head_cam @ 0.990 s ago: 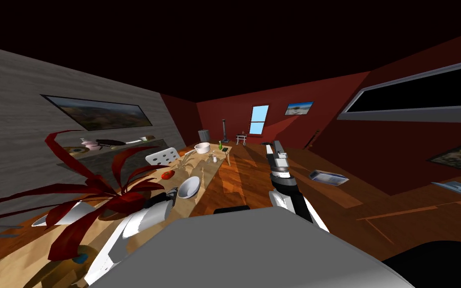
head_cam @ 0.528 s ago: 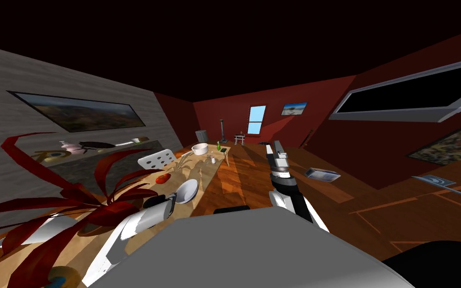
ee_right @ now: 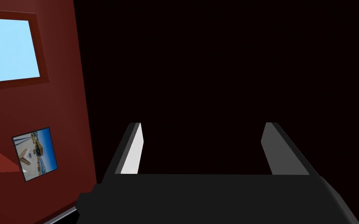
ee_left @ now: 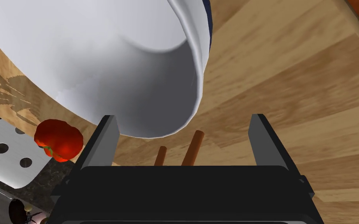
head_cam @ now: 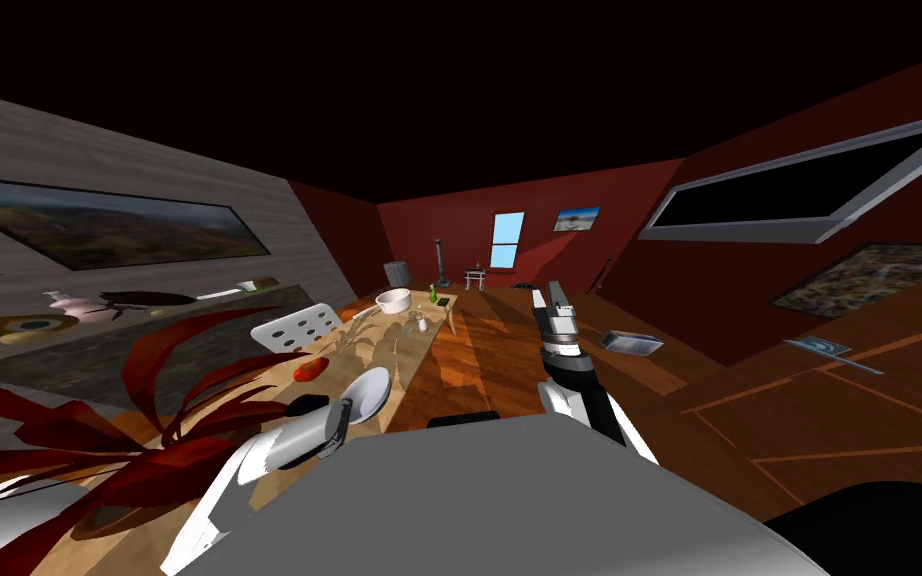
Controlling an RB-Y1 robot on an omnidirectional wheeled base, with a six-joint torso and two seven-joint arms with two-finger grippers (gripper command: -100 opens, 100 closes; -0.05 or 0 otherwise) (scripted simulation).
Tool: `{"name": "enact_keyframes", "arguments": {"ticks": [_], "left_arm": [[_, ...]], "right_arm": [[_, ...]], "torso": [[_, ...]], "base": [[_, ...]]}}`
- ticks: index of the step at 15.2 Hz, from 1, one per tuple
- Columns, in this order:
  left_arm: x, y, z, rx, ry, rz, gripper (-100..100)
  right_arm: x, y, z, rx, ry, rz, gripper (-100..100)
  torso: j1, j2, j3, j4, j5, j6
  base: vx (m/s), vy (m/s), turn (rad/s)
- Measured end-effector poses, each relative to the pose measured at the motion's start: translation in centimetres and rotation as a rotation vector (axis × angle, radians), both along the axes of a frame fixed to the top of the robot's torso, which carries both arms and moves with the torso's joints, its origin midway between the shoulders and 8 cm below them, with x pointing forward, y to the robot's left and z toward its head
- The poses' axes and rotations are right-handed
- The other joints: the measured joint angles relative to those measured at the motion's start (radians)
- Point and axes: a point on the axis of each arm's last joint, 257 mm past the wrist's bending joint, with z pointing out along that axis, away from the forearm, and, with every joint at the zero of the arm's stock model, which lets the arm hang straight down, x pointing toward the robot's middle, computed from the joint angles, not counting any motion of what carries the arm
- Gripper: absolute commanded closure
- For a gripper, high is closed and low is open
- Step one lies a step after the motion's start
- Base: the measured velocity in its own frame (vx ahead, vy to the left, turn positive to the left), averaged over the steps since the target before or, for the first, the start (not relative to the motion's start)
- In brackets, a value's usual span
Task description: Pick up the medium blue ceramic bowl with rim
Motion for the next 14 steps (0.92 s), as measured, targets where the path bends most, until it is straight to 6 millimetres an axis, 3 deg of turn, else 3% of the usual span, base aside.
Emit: {"name": "enact_keyframes", "arguments": {"ticks": [7,14], "left_arm": [[-2.6,-2.8,-1.6,-0.111,0.08,0.059,-100],[-2.1,-2.8,-3.4,-0.116,0.081,0.057,-100]], "right_arm": [[0.0,0.0,0.0,0.0,0.0,0.0,0],[0.0,0.0,0.0,0.0,0.0,0.0,0]], "torso": [[0.0,0.0,0.0,0.0,0.0,0.0],[-0.001,0.004,0.002,0.001,0.0,0.0]], "base": [[0.043,0.02,-0.068],[-0.007,0.007,0.011]]}}
